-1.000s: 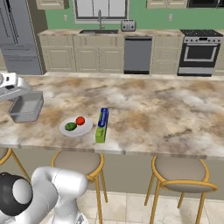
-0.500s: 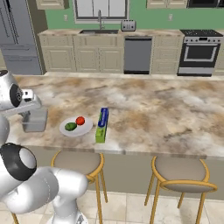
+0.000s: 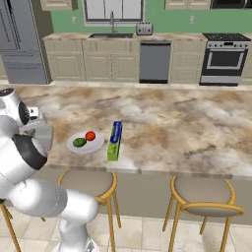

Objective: Retrieve the tupperware and aluminum foil from the cabinet and place them on the dining counter near the plate with tomato and avocado to prepare for storing leftovers.

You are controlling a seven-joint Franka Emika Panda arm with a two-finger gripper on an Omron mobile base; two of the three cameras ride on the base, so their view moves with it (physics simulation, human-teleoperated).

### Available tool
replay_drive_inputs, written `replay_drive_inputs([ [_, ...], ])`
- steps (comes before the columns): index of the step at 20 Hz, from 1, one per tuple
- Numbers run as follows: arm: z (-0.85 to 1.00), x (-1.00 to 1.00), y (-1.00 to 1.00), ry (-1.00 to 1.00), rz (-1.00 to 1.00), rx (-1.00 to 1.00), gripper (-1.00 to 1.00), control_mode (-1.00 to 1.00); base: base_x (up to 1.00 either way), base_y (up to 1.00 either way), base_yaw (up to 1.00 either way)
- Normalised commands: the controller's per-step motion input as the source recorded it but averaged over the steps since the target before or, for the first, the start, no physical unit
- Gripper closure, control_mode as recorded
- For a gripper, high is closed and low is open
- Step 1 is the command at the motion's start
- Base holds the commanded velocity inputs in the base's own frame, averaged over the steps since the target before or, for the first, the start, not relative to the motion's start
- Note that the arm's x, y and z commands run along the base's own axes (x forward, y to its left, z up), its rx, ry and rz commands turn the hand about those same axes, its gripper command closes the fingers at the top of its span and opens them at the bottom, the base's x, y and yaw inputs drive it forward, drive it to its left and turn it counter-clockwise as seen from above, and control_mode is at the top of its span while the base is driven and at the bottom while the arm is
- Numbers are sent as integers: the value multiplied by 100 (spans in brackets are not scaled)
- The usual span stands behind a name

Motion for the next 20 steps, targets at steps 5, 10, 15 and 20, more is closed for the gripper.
replay_drive_inputs([
  [5, -36, 56, 7, -1, 0, 1, 100, -100, 0, 0, 0],
  [10, -48, 55, 18, 0, 0, 0, 100, -100, 0, 0, 0],
  [15, -52, 52, 27, 0, 0, 0, -100, -100, 0, 0, 0],
  [20, -24, 59, 30, -7, 0, 0, -100, -100, 0, 0, 0],
])
